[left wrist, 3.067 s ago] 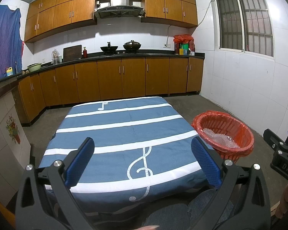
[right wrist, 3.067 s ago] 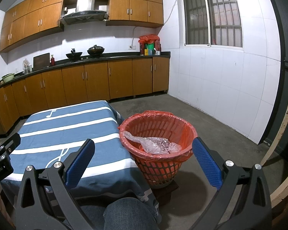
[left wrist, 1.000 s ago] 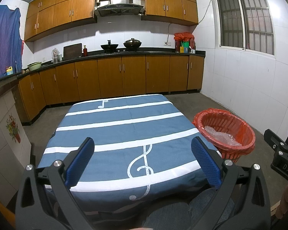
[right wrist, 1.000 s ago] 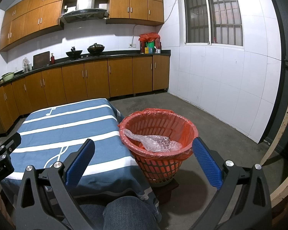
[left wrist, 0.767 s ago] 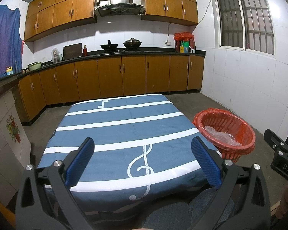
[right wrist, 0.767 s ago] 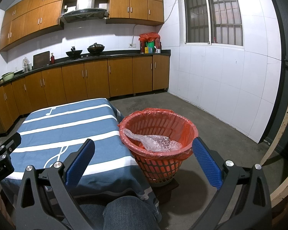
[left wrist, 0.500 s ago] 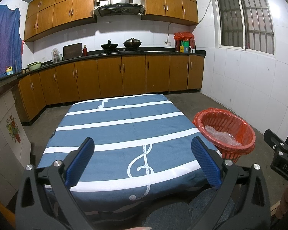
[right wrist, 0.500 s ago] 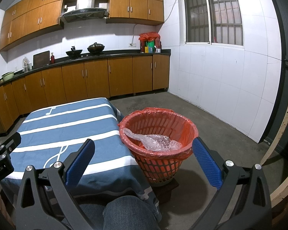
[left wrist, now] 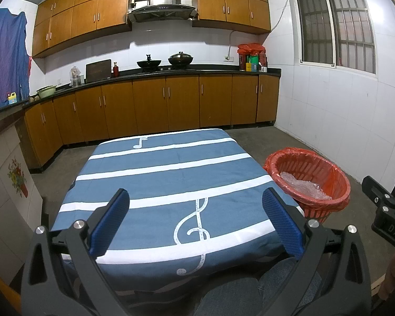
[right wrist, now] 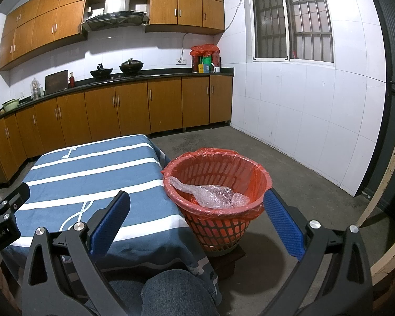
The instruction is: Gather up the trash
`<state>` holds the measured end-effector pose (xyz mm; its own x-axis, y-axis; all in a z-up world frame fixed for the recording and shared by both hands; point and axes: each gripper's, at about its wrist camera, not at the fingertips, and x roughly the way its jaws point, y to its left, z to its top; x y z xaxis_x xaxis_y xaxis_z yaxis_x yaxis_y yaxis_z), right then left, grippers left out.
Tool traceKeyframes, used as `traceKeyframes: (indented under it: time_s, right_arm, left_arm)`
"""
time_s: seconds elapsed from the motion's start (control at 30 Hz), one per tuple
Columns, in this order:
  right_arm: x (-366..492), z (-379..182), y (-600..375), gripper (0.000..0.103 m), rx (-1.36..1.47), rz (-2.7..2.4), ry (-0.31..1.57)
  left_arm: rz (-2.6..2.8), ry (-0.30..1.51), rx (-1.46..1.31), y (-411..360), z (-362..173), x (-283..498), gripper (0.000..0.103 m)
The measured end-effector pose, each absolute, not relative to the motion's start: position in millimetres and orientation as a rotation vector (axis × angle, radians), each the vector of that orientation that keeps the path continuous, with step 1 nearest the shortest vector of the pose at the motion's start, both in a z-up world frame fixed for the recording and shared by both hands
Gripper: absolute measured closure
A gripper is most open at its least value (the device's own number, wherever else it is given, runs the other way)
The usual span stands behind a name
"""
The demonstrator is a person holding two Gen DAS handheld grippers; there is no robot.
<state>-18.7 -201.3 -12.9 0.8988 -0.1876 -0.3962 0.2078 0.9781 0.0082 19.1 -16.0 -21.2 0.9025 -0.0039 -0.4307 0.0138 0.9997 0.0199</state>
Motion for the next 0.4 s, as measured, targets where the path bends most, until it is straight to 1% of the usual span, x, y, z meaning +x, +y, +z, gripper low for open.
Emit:
traceKeyframes:
  time_s: [0.4]
  right_arm:
    - [-18.7,-12.8,-201.6,0.003,0.051,-0.204,0.406]
  left_arm:
    - [-0.017,0.453,0.025,-13.9,-22.6,20.3,0.004]
